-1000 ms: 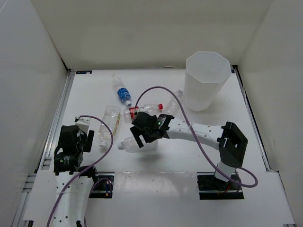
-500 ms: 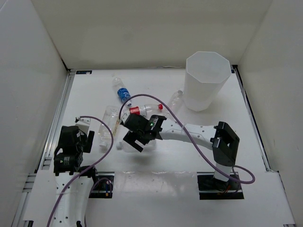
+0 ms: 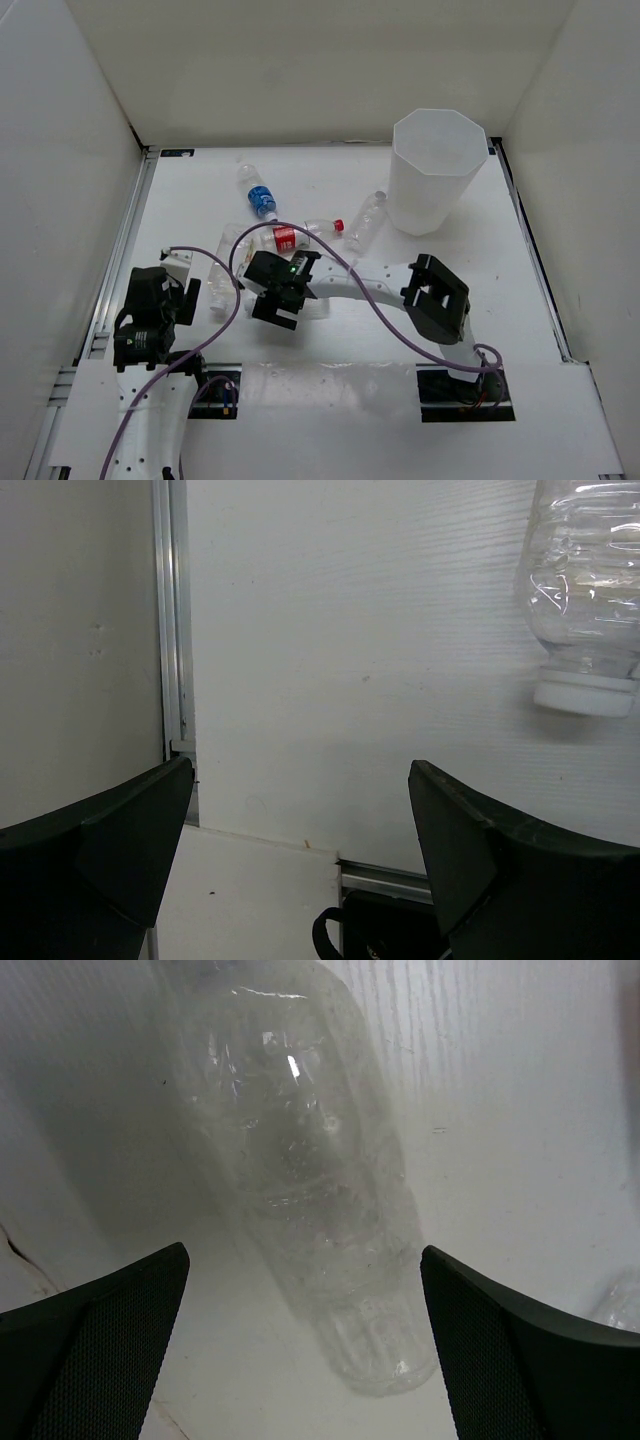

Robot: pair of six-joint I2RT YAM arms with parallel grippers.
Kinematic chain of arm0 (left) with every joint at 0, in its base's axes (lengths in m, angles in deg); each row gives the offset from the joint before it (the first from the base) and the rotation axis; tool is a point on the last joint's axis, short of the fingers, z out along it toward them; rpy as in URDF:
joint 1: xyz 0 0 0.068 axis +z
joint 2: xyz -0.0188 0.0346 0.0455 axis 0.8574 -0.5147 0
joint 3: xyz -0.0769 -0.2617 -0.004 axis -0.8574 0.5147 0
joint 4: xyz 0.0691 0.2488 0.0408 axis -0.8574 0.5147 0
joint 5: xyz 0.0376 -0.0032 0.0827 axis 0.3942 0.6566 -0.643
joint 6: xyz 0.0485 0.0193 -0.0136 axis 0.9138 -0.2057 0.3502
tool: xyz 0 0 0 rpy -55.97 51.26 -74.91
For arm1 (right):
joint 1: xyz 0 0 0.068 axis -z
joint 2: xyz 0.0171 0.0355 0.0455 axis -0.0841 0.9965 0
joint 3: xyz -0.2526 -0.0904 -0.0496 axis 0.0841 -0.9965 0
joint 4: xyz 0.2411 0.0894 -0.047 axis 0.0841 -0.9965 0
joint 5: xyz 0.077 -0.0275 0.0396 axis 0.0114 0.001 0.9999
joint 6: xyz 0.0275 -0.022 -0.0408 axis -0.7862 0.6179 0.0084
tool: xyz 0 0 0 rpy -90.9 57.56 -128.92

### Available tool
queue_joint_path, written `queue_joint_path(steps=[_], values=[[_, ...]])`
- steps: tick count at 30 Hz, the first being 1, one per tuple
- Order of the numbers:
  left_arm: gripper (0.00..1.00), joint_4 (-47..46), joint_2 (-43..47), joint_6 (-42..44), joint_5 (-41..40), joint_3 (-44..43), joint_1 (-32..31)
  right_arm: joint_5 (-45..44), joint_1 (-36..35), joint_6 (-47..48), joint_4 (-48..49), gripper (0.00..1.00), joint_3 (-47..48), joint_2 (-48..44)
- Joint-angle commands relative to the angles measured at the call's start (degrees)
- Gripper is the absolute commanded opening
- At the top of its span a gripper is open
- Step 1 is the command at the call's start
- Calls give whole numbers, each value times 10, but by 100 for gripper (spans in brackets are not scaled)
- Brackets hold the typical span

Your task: Put the plastic bottles in the bin

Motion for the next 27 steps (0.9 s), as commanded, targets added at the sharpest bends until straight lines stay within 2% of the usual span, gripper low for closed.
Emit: queue_joint_path(steps=[1,5,10,13,14,16,18,20,23,27], values=[[100,2,4,3,8,-7,3,17,12,21,23,100,9,18],[100,2,4,3,8,-13,3,11,17,4,23,100,9,43],[100,2,4,3,8,-6,3,-6,17,-19,23,94,3,48],[100,2,4,3,8,-1,3,-28,17,-43,23,75,3,60],[100,2,4,3,8,-1,3,-28,17,-44,17,61,10,60],[100,2,4,3,8,-1,3,-33,22,-63,17,47,17,38],[100,2,4,3,8,-1,3,-38,22,-78,17,19,17,16],[100,2,4,-8,8,-6,3,-33,29,-98,17,13,11,-33],[100,-11,4,-8,8,-6,3,-39,34,-122,17,13,-14,-107],[100,-16,-8,11,59,-24,3,-57,61,-156,17,12,1,-200]])
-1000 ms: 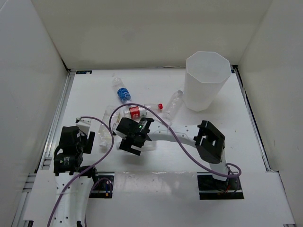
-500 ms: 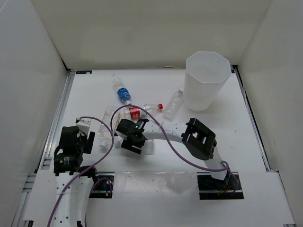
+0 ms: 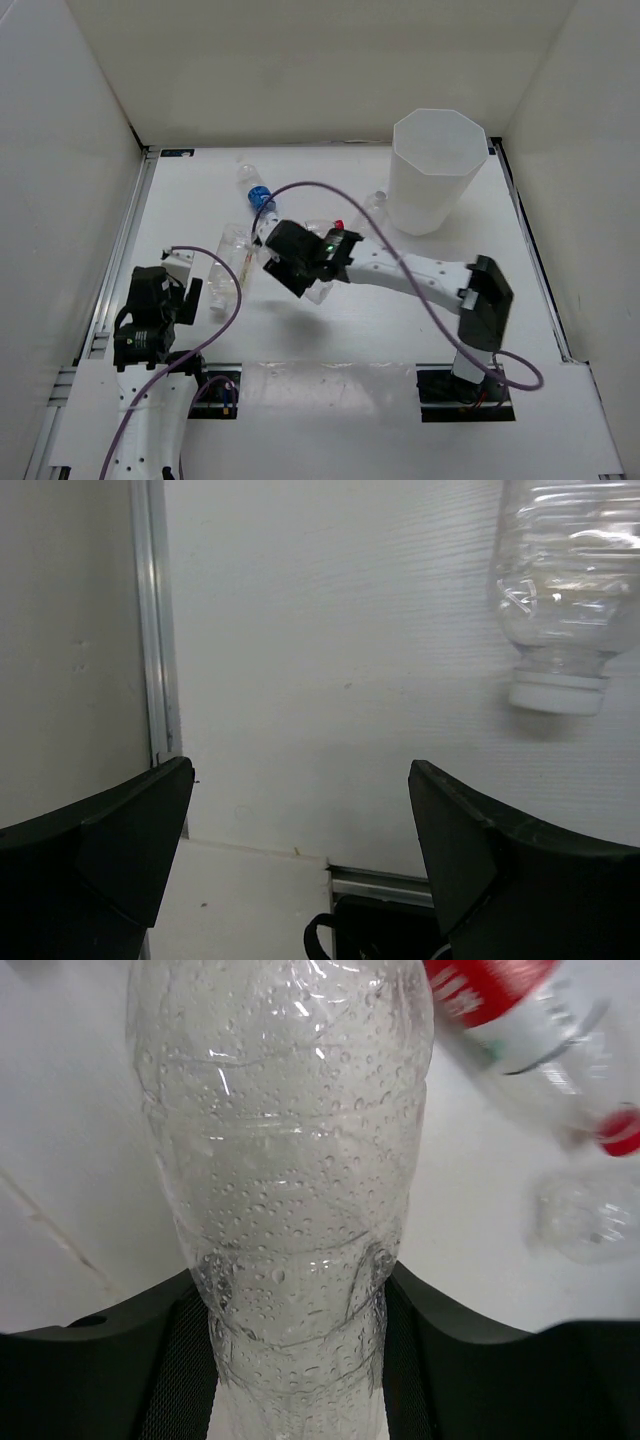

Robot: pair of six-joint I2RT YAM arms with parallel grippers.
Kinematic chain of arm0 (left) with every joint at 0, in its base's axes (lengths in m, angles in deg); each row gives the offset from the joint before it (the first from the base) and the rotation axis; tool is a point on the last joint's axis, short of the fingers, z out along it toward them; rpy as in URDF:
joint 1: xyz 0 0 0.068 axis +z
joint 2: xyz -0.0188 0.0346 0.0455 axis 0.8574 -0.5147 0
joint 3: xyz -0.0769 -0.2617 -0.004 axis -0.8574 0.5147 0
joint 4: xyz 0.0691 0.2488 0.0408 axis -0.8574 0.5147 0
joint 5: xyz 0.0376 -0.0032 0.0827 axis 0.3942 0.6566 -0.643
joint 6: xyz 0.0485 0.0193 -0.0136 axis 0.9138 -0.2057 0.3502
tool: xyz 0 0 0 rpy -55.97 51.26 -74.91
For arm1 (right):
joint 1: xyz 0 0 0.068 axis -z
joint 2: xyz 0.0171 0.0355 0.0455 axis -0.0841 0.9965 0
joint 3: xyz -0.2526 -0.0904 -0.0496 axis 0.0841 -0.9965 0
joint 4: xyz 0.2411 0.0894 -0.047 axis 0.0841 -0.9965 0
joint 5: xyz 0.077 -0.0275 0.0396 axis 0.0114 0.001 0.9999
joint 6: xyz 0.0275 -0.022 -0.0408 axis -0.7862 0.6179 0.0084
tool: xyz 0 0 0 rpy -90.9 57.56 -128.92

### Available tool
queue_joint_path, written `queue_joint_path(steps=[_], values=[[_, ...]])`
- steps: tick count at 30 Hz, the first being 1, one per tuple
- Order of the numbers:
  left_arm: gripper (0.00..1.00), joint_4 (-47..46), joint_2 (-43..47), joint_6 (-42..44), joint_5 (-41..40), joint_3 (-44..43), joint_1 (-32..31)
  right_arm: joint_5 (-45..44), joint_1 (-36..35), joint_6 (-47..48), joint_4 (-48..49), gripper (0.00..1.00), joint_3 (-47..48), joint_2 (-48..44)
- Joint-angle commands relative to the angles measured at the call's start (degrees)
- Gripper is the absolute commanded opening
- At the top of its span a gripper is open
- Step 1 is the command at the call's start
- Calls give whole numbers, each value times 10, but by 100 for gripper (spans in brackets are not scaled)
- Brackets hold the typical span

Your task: Put the plastic bottles in the bin

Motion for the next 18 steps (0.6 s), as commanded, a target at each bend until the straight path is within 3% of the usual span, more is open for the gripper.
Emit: queue_joint_path(steps=[1,6,9,13,18], values=[[100,-13,-13,19,80,-30,3,-14,50,-43,4,12,49,-111],[100,-6,-95,1,181,-107,3,-64,169,-89,4,6,176,-143],[100,37,-188,40,325,-176,3,-196,285,-99,31,7,226,-136],[100,29,-333,-8,304,-257,-2,-233,412,-150,45,7,258,-105],[100,16,-468,-30,129,-272,-96,-183,505,-174,53,5,249,-25]])
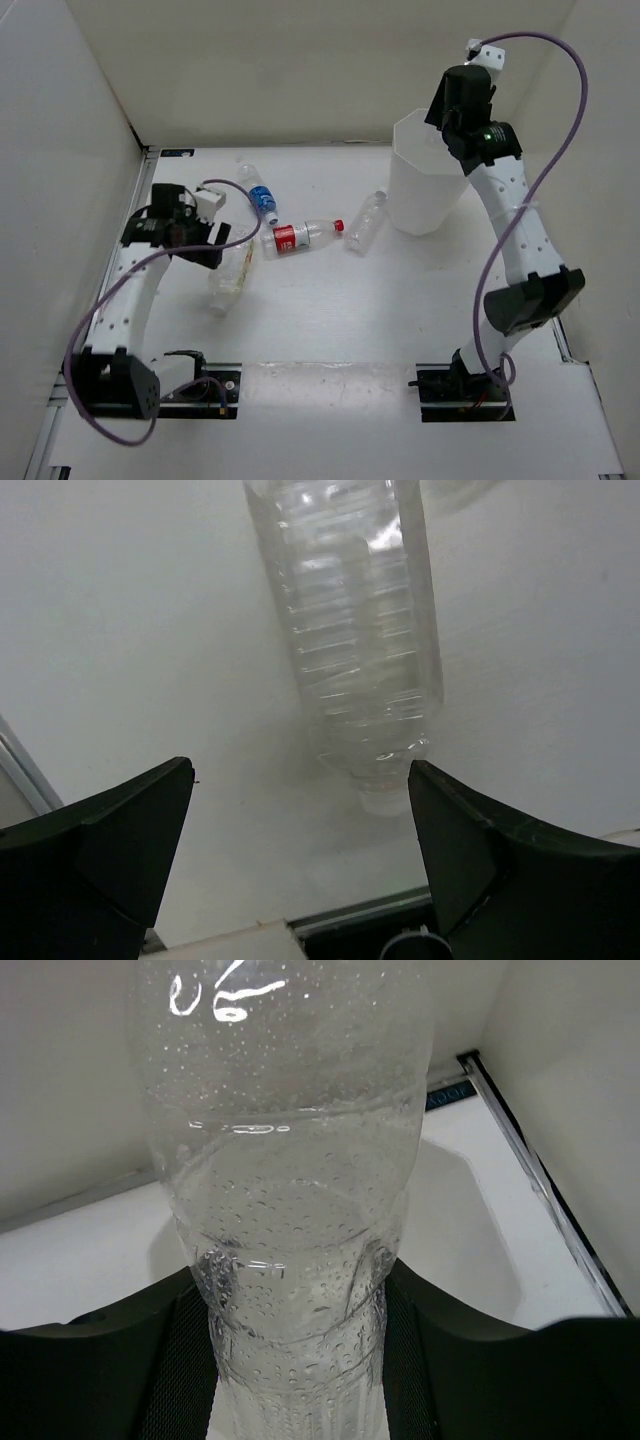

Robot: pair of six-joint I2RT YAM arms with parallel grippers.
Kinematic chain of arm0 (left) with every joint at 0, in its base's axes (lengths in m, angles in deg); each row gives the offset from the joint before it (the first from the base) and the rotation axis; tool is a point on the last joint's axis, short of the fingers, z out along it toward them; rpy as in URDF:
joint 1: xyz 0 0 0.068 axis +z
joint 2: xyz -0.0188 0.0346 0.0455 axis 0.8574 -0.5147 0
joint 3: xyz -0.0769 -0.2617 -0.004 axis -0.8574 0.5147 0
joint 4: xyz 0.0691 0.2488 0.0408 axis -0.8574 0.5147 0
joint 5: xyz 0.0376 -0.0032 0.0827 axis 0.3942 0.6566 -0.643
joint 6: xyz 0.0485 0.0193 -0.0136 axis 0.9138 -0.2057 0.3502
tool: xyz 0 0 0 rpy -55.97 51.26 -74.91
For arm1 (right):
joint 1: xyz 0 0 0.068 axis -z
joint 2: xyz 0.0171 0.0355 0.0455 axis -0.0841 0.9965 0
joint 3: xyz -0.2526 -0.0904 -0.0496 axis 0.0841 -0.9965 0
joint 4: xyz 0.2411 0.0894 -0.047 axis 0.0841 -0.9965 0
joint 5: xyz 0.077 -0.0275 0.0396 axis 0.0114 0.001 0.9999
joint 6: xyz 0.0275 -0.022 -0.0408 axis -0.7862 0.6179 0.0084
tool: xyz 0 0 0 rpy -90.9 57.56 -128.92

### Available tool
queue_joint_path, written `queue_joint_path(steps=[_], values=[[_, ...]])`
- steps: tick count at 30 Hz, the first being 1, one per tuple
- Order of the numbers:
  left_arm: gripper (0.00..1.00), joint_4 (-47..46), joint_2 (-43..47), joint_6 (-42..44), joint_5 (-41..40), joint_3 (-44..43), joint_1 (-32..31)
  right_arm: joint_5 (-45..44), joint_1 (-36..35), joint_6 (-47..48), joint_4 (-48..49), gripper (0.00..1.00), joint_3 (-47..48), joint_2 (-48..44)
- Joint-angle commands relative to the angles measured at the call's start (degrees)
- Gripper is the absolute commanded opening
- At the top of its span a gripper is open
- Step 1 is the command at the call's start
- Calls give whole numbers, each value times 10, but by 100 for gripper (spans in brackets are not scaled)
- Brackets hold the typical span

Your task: Put the plastic bottles in the bin

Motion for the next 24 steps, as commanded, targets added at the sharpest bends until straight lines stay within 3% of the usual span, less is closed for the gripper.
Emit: queue_joint_path(steps=[1,2,5,8,9,12,24], values=[[100,18,-69,-34,-86,-10,-72,-3,18,-27,4,5,6,65],[100,18,-97,-42,-86,-19,-84,-13,23,-27,-1,5,6,73],[100,0,-125,-55,-78,-19,-116,-7,29,-27,-7,19,-4,95],[100,-27,-144,-66,-124,-19,-122,9,34,-16,-7,54,-20,106],[100,-39,-157,-71,-141,-24,-122,32,40,-16,-12,77,-28,106],[100,-39,-191,-77,-120,-43,-122,54,40,-4,-21,100,-28,111],[100,-67,-330,-110,-108,-101,-122,34,28,14,-27,100,-60,40]])
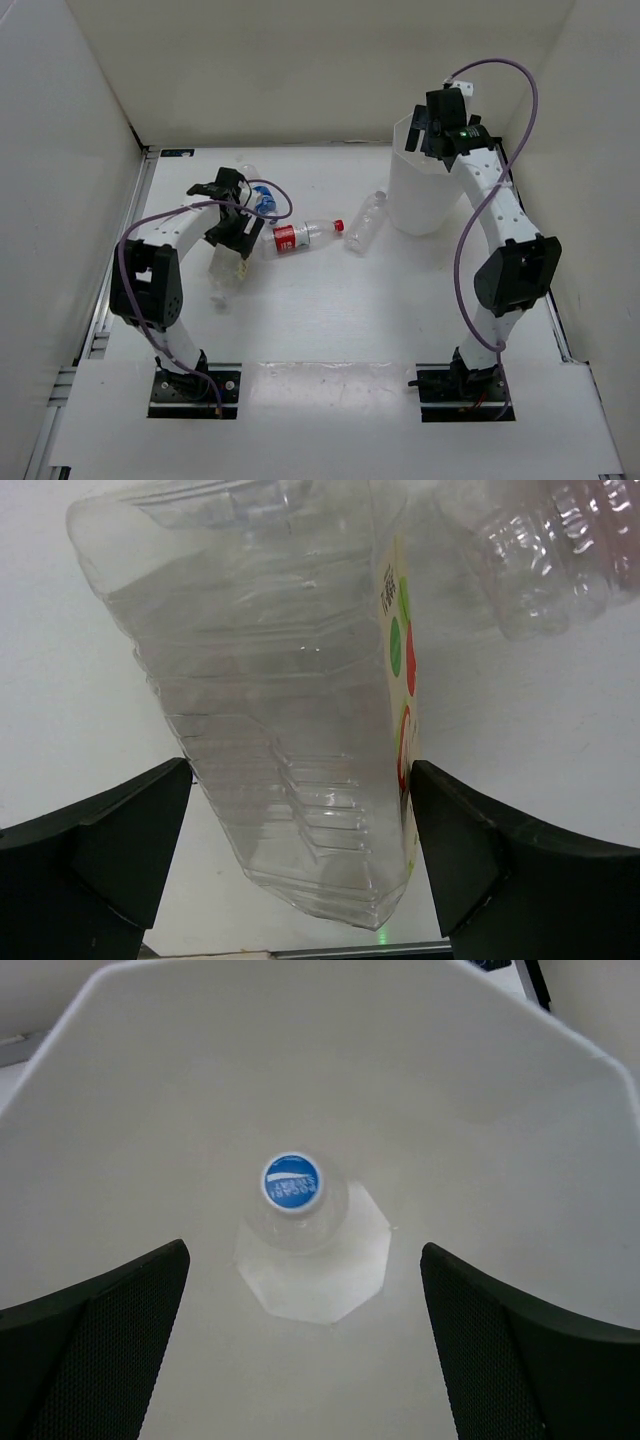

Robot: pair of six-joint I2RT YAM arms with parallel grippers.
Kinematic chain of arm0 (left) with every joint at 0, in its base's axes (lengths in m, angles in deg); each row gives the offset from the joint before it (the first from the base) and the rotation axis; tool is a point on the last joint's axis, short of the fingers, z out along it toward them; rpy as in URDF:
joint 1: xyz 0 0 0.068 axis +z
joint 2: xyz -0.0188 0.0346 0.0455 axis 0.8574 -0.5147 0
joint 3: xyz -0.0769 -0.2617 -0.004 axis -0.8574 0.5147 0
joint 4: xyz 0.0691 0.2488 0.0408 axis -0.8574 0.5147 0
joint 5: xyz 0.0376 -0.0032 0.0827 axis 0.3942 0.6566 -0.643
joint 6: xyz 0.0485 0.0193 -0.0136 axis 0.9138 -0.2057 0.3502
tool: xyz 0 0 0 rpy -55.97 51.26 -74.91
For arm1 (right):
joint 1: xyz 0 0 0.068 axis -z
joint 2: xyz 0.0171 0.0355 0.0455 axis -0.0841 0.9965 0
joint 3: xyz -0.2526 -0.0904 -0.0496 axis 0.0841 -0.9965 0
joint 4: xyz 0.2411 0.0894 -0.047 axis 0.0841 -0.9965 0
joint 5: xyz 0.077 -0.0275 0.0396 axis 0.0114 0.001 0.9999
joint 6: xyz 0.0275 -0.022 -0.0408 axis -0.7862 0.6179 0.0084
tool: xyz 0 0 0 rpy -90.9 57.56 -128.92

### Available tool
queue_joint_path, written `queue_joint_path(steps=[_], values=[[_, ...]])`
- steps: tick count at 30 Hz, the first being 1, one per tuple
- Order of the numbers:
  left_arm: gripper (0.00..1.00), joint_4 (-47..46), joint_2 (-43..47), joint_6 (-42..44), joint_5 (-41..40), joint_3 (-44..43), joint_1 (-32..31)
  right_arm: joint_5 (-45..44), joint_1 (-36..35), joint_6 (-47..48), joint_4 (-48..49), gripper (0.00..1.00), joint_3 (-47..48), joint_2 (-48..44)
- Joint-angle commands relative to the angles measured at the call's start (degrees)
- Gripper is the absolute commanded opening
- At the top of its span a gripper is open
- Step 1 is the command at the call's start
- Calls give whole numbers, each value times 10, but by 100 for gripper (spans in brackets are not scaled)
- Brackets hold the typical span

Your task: Put the plastic bottles in the bin

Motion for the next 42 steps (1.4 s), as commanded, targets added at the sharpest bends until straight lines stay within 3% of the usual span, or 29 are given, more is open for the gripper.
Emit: queue_joint_path(steps=[1,6,12,15,16,19,20,22,26,31,36,42], values=[[100,-15,-27,-15,-12,-7,-1,-17,-13,21,9,100,-12,-65],[100,-20,-44,-27,-28,-24,-1,-27,-31,32,9,100,-31,-115],[100,-25,-87,-27,24,-36,4,-48,-56,32,9,100,-59,-155],[83,-25,-102,-22,55,-36,9,-55,-63,38,9,100,-64,-171],[68,-25,-107,-22,55,-42,14,-55,-63,44,9,100,-64,-171],[46,-19,-107,-16,84,-48,29,-55,-76,44,9,100,-70,-187],[30,-5,-107,-16,89,-54,29,-55,-76,44,9,100,-70,-194],[18,5,-107,-16,116,-61,35,-55,-87,44,9,100,-76,-200],[11,34,-93,-5,184,-89,76,-55,-106,44,9,100,-87,-210],[11,54,-62,0,233,-119,107,-42,-132,32,9,100,-107,-210],[11,92,-37,5,278,-155,127,74,-161,23,27,100,-136,-210],[11,171,-7,51,344,-281,147,443,-154,-4,177,100,-214,-240]])
